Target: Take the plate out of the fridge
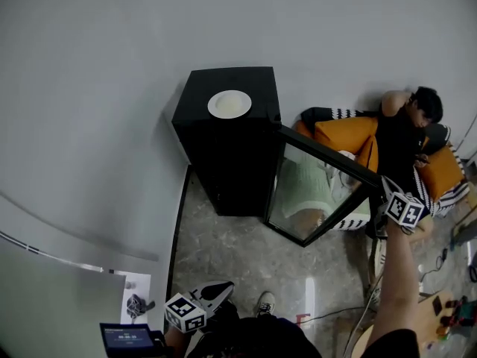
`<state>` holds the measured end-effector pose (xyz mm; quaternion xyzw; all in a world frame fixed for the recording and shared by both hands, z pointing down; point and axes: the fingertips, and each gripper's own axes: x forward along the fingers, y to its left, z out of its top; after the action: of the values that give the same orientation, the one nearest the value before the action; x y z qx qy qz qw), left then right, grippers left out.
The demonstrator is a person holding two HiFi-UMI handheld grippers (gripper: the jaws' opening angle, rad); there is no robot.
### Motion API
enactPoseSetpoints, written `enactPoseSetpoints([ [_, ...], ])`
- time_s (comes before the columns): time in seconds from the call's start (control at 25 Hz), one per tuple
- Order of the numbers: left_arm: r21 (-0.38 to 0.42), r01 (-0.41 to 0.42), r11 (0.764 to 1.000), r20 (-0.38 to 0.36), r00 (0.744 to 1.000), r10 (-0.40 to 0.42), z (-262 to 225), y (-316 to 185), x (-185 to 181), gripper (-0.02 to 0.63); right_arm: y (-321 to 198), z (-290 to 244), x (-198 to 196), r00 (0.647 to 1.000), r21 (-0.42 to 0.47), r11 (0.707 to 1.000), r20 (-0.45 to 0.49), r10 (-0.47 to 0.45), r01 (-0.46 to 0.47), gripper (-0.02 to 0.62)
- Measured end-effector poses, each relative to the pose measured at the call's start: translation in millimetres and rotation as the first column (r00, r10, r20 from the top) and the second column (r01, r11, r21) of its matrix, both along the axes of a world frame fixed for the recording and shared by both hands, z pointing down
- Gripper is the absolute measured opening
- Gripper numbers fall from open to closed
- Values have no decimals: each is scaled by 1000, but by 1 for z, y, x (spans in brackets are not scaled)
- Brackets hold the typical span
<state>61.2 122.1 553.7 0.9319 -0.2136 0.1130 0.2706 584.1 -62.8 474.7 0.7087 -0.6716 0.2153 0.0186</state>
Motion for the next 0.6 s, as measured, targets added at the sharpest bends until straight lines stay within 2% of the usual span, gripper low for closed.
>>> enactPoseSetpoints([
  [0.16,-8,-52,999,3,999,52,1,1,14,6,17,2,-16,997,18,997,-10,-72,72,3],
  [0.24,-5,-80,997,7,997,80,-1,0,19,6,12,-5,-9,999,52,998,6,-37,37,5],
  [0.32,8,-92,996,9,996,92,-5,-2,22,6,1,-28,-2,994,143,990,106,-19,4,5],
  [0.4,25,-90,996,11,996,90,-11,-4,22,6,-9,-48,-6,964,219,974,237,-117,65,20],
  [0.44,29,-85,996,13,996,85,-12,-4,20,6,-12,-52,-10,953,222,969,253,-164,107,63],
  [0.6,8,-55,998,29,998,55,-6,-2,7,6,-12,-36,-21,959,95,966,126,-253,242,64],
])
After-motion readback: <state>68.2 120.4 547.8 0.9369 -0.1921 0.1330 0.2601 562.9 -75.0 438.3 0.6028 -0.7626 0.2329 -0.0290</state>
